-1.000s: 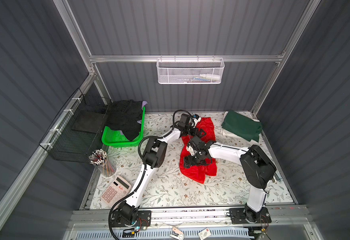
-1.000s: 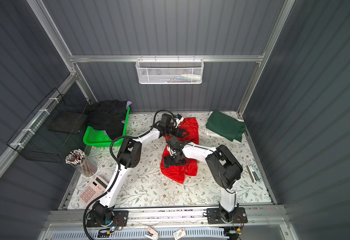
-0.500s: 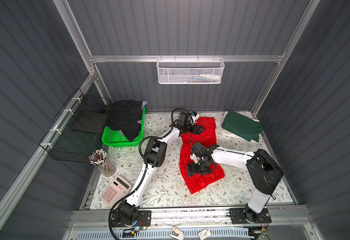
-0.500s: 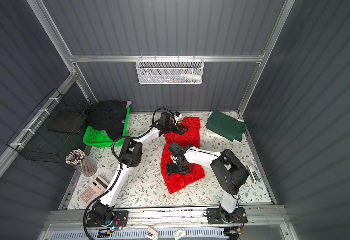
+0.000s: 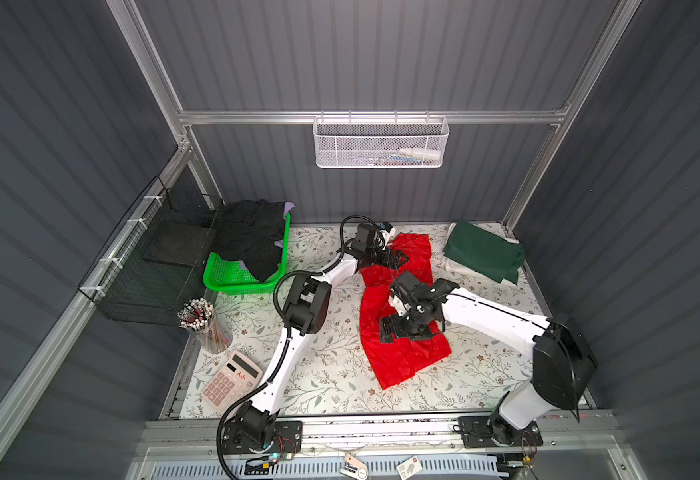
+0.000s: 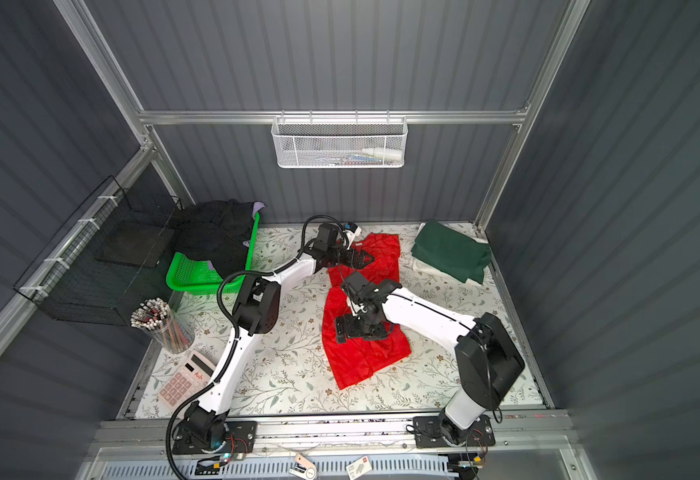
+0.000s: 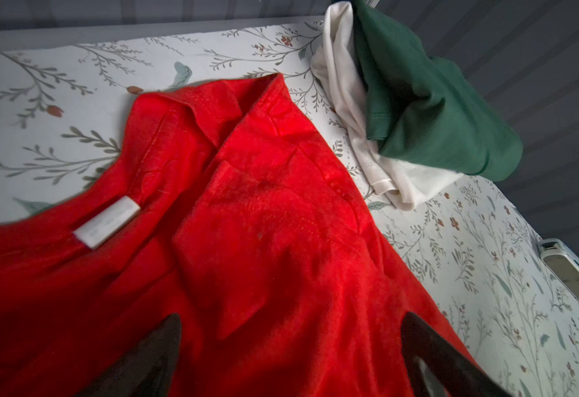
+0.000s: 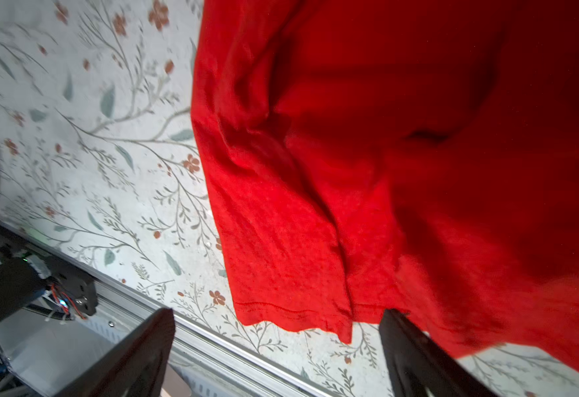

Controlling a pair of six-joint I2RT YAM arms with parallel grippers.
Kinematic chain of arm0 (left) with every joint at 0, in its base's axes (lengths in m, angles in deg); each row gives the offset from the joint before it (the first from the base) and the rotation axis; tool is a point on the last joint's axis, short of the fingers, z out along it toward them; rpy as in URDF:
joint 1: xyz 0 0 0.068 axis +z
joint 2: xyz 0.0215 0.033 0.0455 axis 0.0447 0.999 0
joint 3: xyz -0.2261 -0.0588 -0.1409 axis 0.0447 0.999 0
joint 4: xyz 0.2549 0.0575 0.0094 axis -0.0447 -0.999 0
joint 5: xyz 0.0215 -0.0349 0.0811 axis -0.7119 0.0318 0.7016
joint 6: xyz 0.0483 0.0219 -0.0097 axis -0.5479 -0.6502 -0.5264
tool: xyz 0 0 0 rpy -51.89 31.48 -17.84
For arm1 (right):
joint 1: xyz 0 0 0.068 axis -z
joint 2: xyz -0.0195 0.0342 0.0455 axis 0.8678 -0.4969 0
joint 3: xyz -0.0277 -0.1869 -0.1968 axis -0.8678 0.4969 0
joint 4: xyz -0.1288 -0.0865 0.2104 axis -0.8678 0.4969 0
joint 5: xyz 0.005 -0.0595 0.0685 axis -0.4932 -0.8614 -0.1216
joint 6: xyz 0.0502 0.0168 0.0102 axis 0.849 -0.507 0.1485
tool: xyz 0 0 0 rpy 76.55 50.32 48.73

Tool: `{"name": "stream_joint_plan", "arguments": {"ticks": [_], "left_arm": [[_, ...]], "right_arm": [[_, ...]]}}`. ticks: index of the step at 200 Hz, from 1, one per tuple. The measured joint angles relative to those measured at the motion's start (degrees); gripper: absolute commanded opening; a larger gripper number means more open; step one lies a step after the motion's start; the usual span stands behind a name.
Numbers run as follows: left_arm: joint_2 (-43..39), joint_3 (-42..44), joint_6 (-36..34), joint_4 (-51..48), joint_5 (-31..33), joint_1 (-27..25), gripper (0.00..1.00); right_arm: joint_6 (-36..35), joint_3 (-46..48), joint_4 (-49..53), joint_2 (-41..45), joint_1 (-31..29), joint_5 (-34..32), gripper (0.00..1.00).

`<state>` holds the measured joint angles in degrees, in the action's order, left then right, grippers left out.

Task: Fold and stack the t-shirts
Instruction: 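Pull the right gripper back toward the robot, dragging the shirt's lower end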

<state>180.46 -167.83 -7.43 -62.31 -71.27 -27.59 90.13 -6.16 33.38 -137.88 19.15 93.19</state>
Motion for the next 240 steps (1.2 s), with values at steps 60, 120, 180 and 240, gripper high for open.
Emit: {"name": "stream_joint_plan", "arguments": {"ticks": [60, 120, 180, 240], "left_arm": [[-15.6, 9.8, -2.0, 1.9, 8.3, 0.0, 1.00], [-39.8, 39.9, 1.0, 7.3, 21.5, 0.0, 1.00], [-47.3, 52.1, 2.1, 6.1, 28.3, -0.1, 1.00], [-32.9, 41.8, 0.6, 0.1, 29.4, -0.1, 1.00]], "right_arm": [[2.1, 7.5, -0.2, 9.7, 11.8, -4.8, 0.88], [5.5, 22.7, -1.4, 14.1, 14.0, -5.8, 0.71], [6.5, 25.6, -3.7, 13.6, 14.0, -8.6, 0.70], [7.0, 25.7, -9.8, 8.0, 15.3, -8.7, 0.64]]}}
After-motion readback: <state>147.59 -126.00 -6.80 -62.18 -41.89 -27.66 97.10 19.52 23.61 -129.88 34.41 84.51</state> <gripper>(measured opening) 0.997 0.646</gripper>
